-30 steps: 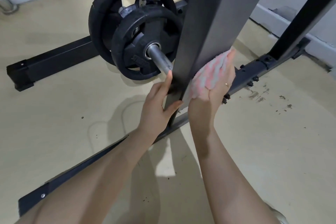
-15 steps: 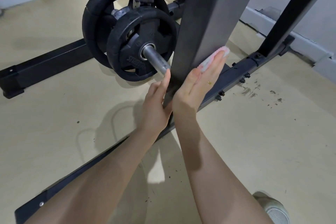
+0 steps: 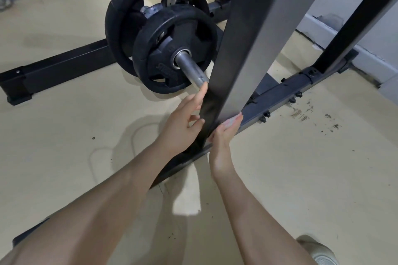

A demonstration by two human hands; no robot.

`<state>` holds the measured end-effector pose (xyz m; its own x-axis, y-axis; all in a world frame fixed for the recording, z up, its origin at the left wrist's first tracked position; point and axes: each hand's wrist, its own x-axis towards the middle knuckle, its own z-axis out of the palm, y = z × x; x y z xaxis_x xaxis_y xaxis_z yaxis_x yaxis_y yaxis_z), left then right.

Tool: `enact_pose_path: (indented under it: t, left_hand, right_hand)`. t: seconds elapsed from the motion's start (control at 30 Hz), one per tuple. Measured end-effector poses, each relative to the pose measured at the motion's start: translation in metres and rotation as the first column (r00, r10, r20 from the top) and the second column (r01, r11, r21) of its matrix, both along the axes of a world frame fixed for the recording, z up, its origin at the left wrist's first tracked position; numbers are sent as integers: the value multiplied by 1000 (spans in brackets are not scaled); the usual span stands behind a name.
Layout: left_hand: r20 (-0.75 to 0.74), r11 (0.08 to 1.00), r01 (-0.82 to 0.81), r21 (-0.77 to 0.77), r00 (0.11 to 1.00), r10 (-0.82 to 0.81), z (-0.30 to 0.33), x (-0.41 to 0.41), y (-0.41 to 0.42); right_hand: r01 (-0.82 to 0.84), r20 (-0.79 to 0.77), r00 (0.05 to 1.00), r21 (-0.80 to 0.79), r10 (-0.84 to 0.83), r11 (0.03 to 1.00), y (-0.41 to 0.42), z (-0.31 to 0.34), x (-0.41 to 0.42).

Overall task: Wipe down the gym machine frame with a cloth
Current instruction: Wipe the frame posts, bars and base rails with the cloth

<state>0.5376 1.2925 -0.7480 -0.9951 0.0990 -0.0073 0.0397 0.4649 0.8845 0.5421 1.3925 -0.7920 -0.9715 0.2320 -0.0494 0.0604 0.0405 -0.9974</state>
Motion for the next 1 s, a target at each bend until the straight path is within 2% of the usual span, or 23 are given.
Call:
enact_pose_path:
  t: [0.07,0.1,0.13,0.2,0.23,0.27,0.33,0.37,0.43,0.53,0.6,0.63,0.7,0.77,0.83,0.93,1.0]
  left_hand:
    - [19,996,-15,92,1000,13,-6,5,-4]
    - [30,991,-13,136,999,9,-11,8,-6]
    - [38,990,-17,141,999,11,-17,10,-7]
    - [31,998,35,49,999,-36,-26,15,-7]
    - [25,998,62,3,998,-62,-29,16,-7]
    - [39,997,75,-11,996,-75,-33,16,-5]
    - [105,996,85,37,990,-89,-38,15,-3]
    - [132,994,92,53,986,-98,-39,15,-3]
    - [166,994,94,58,981,-102,-44,13,-7]
    - [186,991,127,46,974,-133,-46,12,-12]
    - [182,991,129,26,974,-131,-46,11,-13]
    - [186,992,124,19,975,-125,-45,11,-11]
    - [195,993,118,25,973,-120,-43,14,-8]
    - [215,992,115,48,969,-123,-43,14,-9]
    - [224,991,114,70,966,-126,-46,11,-13]
    - [189,982,154,107,967,-173,-50,10,-16]
    - [207,969,191,156,953,-222,-49,11,-18]
  right_hand:
    - [16,14,1000,-58,-15,998,-5,4,-5]
    - [15,-26,1000,-34,-16,999,-8,8,-5]
    - [-12,-77,997,-46,9,999,-12,16,-3]
    - [-37,-146,989,-136,17,990,-11,11,4]
    - [-46,-105,994,-168,28,985,-6,5,6]
    - [-39,11,999,-199,42,979,-2,-4,8]
    - [-51,192,974,-329,120,943,3,-11,12]
    - [-49,210,968,-375,137,926,4,-10,13]
    - [-47,166,979,-384,118,922,3,-3,10]
    - [-79,7,996,-431,91,899,1,10,8]
    - [-55,-8,998,-420,57,906,-1,13,6]
    - [-7,46,999,-426,30,905,-1,7,6]
    - [125,268,963,-432,-5,893,-2,-6,8]
    - [98,310,950,-396,33,913,-4,-9,8]
    - [38,230,973,-249,20,968,-6,-5,9]
    - [-6,16,1000,-230,10,973,-23,14,22]
    - [27,-117,992,-70,-35,997,-32,17,30]
